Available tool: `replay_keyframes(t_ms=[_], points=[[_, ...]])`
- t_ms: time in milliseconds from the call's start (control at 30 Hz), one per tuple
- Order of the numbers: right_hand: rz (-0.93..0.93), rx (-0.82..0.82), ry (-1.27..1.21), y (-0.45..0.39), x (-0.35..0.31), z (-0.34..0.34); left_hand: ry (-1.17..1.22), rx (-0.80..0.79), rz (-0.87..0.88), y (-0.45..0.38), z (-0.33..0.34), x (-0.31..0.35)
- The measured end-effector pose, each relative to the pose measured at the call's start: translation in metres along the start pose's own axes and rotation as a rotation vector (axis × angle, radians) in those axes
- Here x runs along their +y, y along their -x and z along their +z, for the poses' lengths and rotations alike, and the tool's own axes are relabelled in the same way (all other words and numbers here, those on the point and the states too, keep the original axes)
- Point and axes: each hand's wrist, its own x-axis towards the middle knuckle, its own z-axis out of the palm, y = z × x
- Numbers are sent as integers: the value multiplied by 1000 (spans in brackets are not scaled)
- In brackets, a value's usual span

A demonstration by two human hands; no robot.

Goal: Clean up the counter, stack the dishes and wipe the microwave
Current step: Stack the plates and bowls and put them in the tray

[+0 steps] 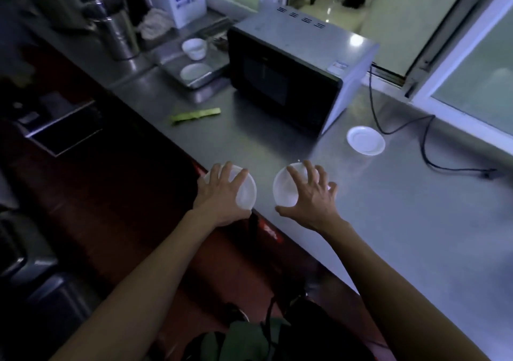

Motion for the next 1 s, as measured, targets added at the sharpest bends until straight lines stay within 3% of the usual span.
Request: replay_keyframes(t_ms=[433,1000], points=[[-338,-80,46,-67,-150,23,111,33,-306,57,-4,-137],[-517,-170,-13,-242,-318,66,101,19,-528,-6,-28,-319]])
